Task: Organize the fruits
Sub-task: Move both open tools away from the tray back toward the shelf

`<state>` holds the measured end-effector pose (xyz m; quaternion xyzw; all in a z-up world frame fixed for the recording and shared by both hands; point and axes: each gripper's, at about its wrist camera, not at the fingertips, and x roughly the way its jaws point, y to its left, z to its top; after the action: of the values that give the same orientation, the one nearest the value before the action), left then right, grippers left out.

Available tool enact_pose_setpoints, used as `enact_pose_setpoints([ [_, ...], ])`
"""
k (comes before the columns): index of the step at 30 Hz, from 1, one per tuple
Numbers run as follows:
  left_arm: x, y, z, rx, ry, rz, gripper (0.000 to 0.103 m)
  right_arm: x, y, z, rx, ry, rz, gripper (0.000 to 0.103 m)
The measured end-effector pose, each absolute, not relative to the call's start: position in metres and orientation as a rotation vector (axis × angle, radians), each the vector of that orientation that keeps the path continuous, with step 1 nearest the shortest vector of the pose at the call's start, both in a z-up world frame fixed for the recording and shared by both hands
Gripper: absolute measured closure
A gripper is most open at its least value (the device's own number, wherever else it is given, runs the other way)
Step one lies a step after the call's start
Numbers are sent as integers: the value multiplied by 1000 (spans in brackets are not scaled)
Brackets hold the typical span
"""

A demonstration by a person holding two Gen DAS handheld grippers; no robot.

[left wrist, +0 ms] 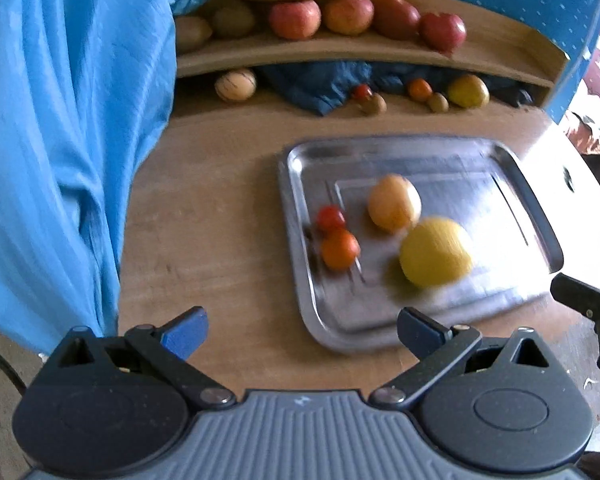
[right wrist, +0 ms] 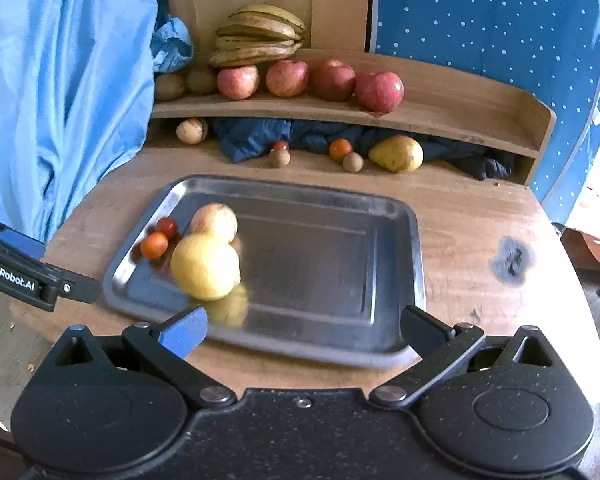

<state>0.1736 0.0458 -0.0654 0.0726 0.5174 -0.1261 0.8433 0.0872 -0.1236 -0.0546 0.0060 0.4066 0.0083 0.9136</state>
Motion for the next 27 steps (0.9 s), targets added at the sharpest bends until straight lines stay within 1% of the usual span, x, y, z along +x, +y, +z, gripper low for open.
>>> enact_pose_setpoints([
  [12, 251, 55, -59, 148, 1091, -248, 0, 151, -108, -54, 7, 796, -32, 1],
  [17, 282, 56, -58, 159, 1089, -265, 0, 168, -101, -51, 7, 765, -58, 1],
  [18, 286, 56, -57, 162, 1122, -273, 0, 172, -100, -50, 10, 764, -64, 1],
  [20, 297, 55, -58, 161, 1117, -285, 0, 179, -97, -50, 13, 763, -78, 1],
  [27, 329, 45, -68, 130, 1130, -286, 0, 185, -87, -49, 4, 749, -122, 1],
])
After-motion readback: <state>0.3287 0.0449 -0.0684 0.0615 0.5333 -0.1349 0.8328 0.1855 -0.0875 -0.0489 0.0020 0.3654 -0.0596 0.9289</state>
